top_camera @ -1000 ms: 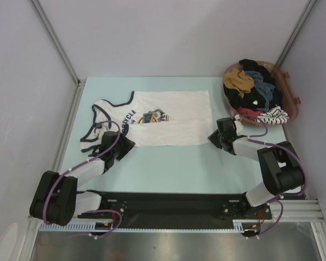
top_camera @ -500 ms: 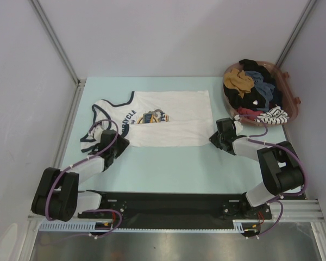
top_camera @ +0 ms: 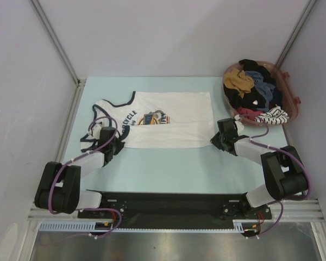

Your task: Fold and stack the tank tops

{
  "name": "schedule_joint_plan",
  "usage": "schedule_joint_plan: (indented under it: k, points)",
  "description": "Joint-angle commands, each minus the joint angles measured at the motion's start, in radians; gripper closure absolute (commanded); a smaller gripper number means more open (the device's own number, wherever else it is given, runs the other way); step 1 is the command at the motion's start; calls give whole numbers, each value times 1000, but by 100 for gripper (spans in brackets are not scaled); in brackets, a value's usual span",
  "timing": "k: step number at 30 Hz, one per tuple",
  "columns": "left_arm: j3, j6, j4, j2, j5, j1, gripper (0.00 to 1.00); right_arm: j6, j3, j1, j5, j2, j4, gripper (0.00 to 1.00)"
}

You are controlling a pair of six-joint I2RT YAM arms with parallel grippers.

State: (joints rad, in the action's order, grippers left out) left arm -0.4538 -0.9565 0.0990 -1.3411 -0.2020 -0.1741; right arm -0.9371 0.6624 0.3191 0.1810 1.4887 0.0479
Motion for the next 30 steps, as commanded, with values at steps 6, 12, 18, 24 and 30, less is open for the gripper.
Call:
schedule_joint_plan:
  k: [6, 12, 18, 24, 30]
  points:
    - [134, -4, -200, 287, 62, 5, 100, 52, -79, 3, 6, -128, 173, 100]
    - [216, -57, -343, 532, 10, -47, 90, 14, -133, 32, 46, -212, 306, 100]
    - [245, -62, -396, 551, 3, -48, 48, -46, -199, 32, 90, -369, 384, 96]
    - [208, -25, -410, 576, 15, -47, 31, -43, -204, 31, 123, -499, 457, 47]
    - [46, 154, -434, 599, 52, -45, 21, 138, -77, 20, 153, -538, 455, 47]
